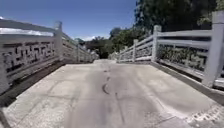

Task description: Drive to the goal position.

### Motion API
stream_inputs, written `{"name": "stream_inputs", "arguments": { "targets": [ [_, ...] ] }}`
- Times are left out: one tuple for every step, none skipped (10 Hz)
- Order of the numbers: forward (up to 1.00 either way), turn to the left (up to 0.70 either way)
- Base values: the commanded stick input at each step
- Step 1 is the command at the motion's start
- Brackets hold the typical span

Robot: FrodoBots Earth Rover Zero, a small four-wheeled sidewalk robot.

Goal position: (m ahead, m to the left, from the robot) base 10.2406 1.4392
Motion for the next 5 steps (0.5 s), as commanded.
{"name": "stream_inputs", "arguments": {
  "targets": [
    [0.45,-0.27],
    [0.45,-0.27],
    [0.45,-0.16],
    [0.45,-0.01],
    [0.45,0.0]
  ]
}}
